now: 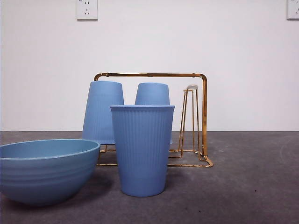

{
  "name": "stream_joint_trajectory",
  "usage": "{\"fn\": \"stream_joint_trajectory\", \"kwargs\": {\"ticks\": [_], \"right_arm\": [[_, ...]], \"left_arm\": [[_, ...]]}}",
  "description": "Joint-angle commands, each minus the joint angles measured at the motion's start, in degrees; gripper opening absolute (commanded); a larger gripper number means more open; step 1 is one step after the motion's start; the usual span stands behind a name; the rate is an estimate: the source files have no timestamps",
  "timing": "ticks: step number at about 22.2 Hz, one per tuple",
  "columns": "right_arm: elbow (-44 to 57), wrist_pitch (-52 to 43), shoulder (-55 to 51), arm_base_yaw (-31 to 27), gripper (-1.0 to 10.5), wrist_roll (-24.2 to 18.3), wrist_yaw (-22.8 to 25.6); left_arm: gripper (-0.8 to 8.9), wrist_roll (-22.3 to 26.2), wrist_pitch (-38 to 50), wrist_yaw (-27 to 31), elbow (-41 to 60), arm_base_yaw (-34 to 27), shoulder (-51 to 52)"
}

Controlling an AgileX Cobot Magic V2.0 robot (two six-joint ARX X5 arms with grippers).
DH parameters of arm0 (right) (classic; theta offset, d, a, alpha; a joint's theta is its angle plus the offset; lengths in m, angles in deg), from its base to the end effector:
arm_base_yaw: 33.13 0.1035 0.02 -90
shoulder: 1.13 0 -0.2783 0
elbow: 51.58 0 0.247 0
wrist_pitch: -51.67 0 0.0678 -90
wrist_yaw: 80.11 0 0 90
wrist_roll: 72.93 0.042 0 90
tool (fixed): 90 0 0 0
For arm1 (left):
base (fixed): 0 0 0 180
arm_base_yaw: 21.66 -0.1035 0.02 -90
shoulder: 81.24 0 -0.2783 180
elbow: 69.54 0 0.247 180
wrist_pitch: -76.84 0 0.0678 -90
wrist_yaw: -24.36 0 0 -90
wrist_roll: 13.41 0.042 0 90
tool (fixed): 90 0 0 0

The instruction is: Right arm lift cup from the cupboard, then place it on the right of the bowl

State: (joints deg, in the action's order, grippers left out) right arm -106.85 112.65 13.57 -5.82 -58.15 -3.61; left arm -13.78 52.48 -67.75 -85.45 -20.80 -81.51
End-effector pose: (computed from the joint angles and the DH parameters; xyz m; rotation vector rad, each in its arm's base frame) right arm 0.0313 0.0272 0.2969 0.2006 0.4496 0.6534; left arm 0.0880 -0.0029 0.1548 -0.0081 0.1524 -0.0512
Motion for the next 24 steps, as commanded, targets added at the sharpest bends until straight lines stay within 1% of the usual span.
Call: {"fn": "stream_joint_trajectory", "kwargs": {"ticks": [1,13,14,15,17,20,21,24], "right_arm": [[-0.6,-0.7,0.1,0.3,0.2,-0.6,0.0],[-0.6,-0.7,0.1,0.3,0.2,-0.7,0.0],[-0.4,-0.9,-0.1,-0.1,0.2,-0.9,0.8],[-0.2,-0.9,-0.5,-1.2,0.2,-1.1,2.2],[0.9,-2.7,-0.7,-4.0,0.2,-1.6,2.4],[5.7,-11.2,-2.8,-10.2,0.2,-1.7,2.4],[17.4,-24.7,-7.1,-18.9,0.2,-6.6,3.4],[24.3,-29.5,-9.1,-22.2,0.2,-9.1,5.4]], "left_arm": [[0.07,0.8,0.0,-0.3,1.1,-0.1,0.1],[0.07,0.8,0.0,-0.3,1.1,-0.1,0.1],[0.07,0.8,0.0,-0.3,1.1,-0.1,0.1],[0.07,0.8,0.0,-0.3,1.1,-0.1,0.1],[0.07,0.8,0.0,-0.3,1.1,-0.1,0.1],[0.07,0.8,0.0,-0.3,1.1,-0.1,0.1],[0.07,0.8,0.0,-0.3,1.1,-0.1,0.1],[0.07,0.8,0.0,-0.3,1.1,-0.1,0.1]]}}
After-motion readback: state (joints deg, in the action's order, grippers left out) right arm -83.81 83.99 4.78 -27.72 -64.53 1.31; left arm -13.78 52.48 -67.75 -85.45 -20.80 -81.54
